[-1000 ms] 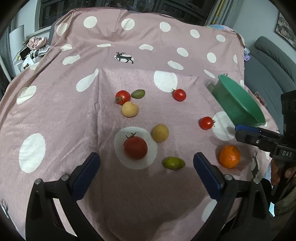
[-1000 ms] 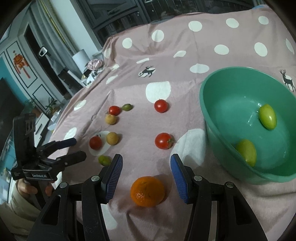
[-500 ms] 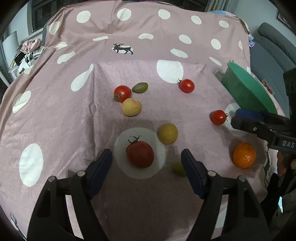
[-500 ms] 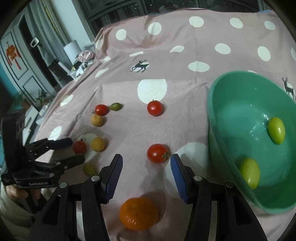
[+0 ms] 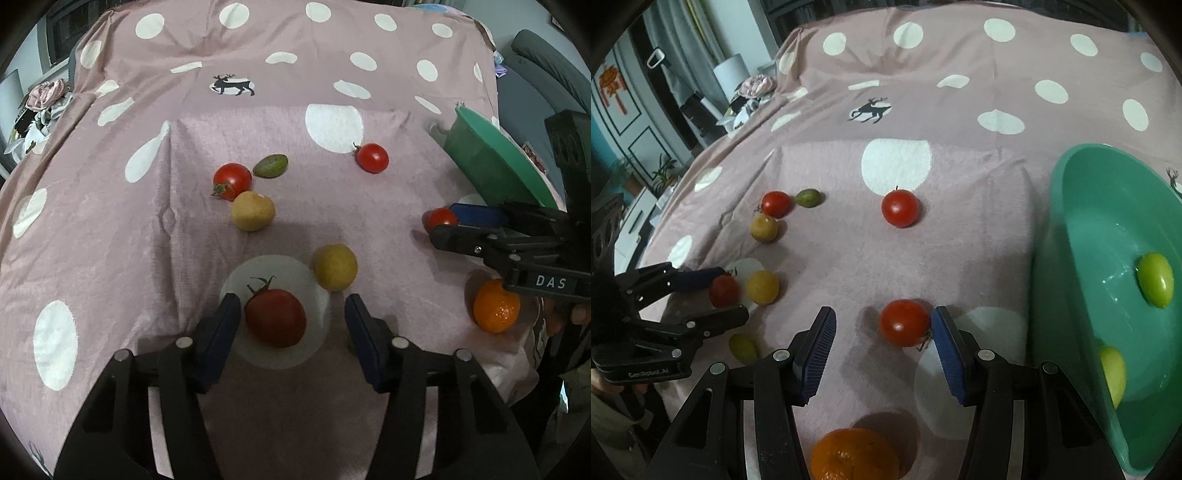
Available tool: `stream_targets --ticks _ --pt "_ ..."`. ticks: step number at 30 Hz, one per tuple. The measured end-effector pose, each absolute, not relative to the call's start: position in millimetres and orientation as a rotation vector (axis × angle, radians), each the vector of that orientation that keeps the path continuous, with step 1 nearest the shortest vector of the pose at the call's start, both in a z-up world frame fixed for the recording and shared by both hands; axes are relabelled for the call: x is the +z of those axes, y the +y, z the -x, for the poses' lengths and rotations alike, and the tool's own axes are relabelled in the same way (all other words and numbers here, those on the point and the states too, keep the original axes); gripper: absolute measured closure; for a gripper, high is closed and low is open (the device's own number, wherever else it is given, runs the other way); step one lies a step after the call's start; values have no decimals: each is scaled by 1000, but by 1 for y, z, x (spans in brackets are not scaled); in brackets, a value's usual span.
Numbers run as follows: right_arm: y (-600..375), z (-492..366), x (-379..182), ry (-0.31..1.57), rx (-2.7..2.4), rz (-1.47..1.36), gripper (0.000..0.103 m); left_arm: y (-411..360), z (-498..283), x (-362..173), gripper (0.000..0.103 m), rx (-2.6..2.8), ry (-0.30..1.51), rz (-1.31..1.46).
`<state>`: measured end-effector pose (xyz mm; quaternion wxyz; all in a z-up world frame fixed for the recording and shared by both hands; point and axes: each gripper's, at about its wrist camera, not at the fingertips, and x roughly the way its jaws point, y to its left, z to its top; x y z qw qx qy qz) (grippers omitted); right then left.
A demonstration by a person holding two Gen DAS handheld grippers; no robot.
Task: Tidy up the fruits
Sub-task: 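Grasp a red tomato with the right gripper while the left gripper grasps a cherry tomato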
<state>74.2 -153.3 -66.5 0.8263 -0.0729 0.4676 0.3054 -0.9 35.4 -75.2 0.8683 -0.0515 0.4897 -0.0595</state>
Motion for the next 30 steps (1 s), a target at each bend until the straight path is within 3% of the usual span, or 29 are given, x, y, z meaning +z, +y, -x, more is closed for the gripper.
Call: stream_targets --ticks 16,19,20,21,30 --pt "-142 -81 -76 987 630 237 52 38 0 -77 66 -111 1013 109" --pt "-140 -82 -75 986 624 267 60 38 -1 -76 68 -105 1011 107" --pt "-138 -82 -75 986 627 280 70 38 0 -77 69 -102 1010 105" --pt "-136 -83 -75 989 636 287 71 38 0 -77 69 -99 1009 104" --pt "-138 -81 -75 980 644 266 72 42 2 -76 72 -91 990 126"
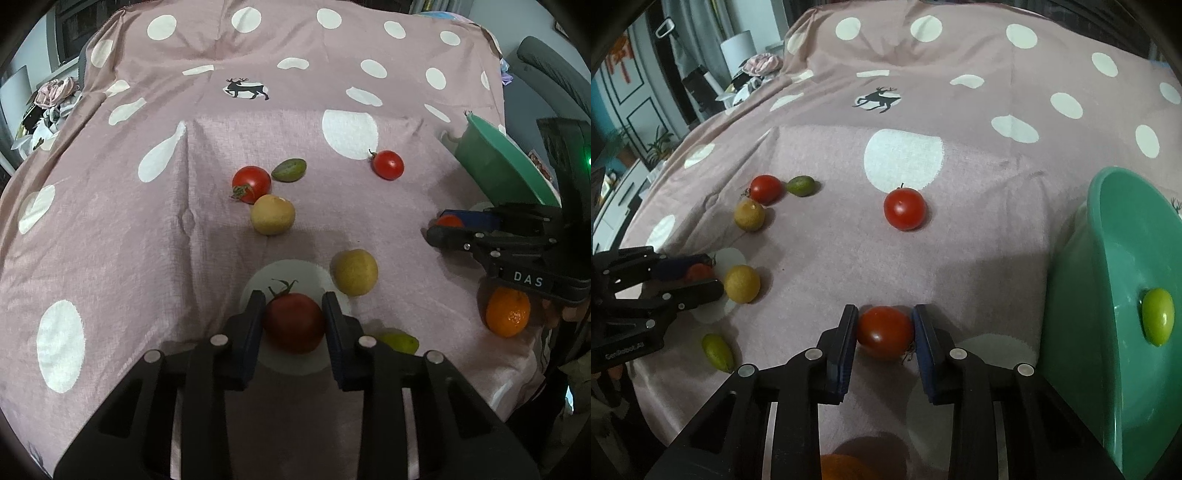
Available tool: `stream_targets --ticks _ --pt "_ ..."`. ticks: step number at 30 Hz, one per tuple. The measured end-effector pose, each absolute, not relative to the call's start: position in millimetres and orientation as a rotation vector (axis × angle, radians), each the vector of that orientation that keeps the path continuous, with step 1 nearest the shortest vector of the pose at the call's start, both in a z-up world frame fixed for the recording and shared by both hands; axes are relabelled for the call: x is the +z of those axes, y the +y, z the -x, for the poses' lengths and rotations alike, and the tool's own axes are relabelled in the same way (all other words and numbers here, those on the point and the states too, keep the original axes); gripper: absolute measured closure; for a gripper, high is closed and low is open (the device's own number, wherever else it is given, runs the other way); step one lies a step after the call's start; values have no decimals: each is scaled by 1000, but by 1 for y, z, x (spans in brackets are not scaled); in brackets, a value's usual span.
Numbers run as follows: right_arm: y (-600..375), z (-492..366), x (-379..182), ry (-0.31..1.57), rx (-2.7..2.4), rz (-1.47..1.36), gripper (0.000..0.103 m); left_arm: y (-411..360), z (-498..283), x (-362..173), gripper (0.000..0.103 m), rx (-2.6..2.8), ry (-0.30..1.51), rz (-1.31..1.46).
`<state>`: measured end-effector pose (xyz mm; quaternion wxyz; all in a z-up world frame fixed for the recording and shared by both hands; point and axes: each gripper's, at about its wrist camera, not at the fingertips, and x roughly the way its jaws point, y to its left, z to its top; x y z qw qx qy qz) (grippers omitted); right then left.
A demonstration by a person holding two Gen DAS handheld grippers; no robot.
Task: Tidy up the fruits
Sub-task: 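Grasp a red tomato with the right gripper while the left gripper grasps a cherry tomato, then carry both tomatoes over the green bowl and release them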
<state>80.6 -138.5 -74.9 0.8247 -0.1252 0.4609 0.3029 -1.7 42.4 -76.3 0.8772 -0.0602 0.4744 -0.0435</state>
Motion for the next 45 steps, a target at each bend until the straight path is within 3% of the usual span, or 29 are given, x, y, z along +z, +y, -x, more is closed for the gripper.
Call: stream_targets --ticks 45 --pt "-211 -31 -3 785 657 61 72 9 37 -2 72 -138 828 122"
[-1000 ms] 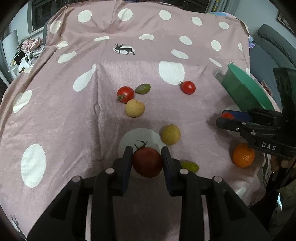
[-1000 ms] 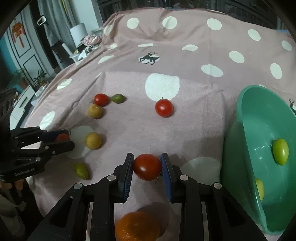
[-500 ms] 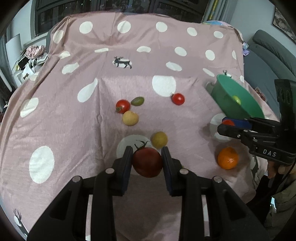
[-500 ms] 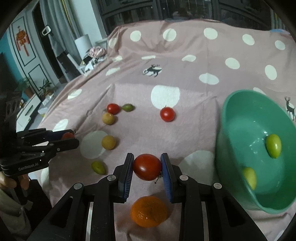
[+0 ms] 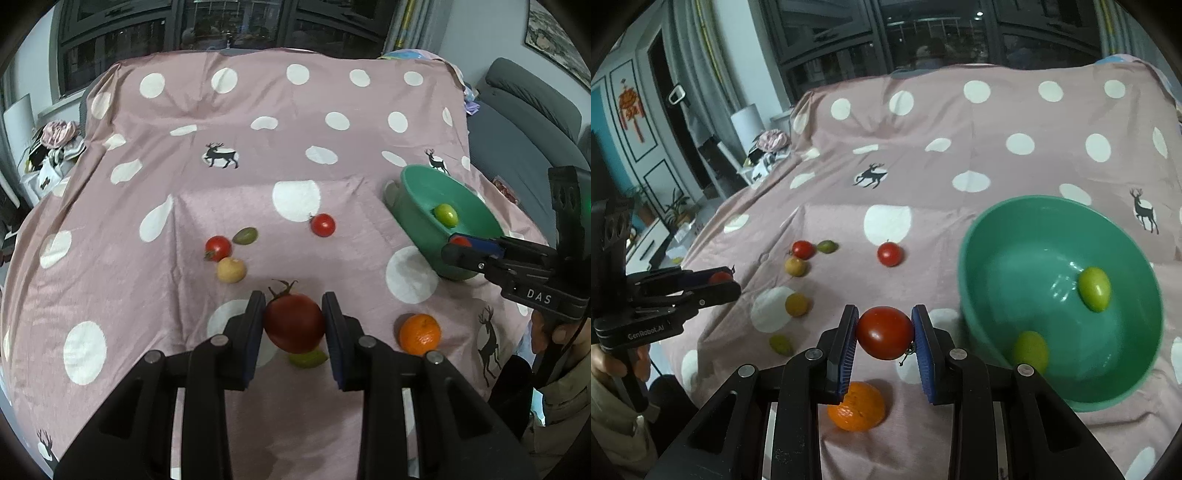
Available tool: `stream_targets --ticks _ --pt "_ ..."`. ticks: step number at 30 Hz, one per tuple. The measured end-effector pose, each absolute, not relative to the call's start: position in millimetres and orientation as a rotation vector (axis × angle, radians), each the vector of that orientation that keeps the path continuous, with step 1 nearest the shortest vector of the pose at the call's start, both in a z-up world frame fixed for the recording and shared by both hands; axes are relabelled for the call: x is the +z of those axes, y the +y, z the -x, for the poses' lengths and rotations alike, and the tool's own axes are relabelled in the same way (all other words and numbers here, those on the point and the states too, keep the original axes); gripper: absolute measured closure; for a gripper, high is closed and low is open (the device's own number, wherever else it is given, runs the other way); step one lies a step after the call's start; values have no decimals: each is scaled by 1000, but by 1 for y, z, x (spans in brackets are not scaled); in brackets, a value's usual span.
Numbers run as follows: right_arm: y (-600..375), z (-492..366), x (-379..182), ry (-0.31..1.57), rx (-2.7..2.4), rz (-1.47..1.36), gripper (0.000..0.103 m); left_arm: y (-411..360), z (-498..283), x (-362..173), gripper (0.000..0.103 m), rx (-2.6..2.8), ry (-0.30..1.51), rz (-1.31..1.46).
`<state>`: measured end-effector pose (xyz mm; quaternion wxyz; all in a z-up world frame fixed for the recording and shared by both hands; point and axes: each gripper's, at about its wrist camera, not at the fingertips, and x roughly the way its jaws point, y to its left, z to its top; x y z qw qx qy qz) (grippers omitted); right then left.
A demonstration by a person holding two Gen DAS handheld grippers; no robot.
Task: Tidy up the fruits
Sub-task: 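Carry both tomatoes over the green bowl and release them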
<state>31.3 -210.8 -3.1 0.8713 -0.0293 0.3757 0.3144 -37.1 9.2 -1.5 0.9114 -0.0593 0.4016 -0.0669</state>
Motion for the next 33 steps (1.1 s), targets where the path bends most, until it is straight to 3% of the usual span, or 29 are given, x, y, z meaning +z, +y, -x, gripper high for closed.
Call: stream_targets --ticks 33 --pt "-293 -40 7 707 525 -59 72 -80 -24 31 72 -293 781 41"
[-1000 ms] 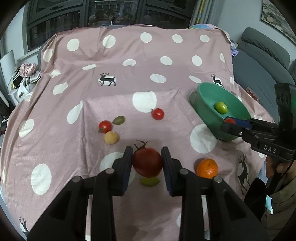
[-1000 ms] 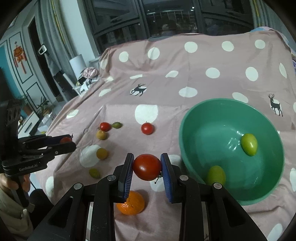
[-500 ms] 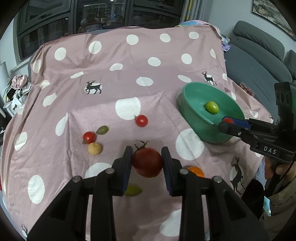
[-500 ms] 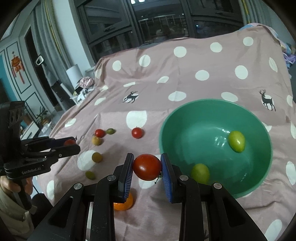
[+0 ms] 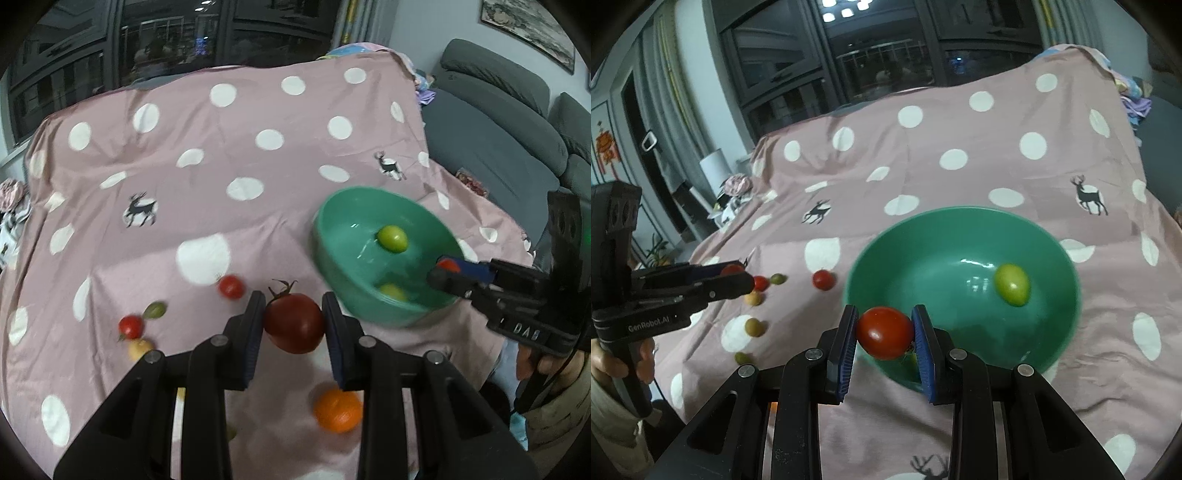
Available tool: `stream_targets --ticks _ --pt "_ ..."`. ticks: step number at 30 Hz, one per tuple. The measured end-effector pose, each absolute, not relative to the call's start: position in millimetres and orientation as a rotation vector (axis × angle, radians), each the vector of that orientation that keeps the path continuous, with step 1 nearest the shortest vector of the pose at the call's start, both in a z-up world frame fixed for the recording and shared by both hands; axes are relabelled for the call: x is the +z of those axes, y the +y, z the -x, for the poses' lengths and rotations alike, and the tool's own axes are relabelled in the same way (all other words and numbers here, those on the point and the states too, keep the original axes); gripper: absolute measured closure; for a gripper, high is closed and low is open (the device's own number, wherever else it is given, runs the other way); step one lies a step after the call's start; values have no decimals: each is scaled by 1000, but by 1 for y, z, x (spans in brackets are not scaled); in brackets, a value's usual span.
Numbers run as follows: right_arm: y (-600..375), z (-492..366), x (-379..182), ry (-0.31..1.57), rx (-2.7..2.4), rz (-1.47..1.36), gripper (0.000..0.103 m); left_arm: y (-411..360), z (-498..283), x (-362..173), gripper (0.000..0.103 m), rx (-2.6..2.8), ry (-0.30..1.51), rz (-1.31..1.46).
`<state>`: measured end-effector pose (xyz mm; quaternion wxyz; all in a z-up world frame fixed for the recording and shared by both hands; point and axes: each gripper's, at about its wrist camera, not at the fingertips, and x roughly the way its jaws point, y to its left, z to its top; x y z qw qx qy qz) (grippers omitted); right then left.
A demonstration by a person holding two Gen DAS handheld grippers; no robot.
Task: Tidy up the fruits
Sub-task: 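Carry both tomatoes over the green bowl and release them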
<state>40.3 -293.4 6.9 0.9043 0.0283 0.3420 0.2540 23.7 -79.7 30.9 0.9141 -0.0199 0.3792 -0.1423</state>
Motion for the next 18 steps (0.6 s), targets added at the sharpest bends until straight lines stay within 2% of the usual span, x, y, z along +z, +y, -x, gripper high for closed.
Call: stream_targets --ticks 18 --pt "-333 -60 -6 710 359 -54 72 -165 -85 11 72 -406 827 -54"
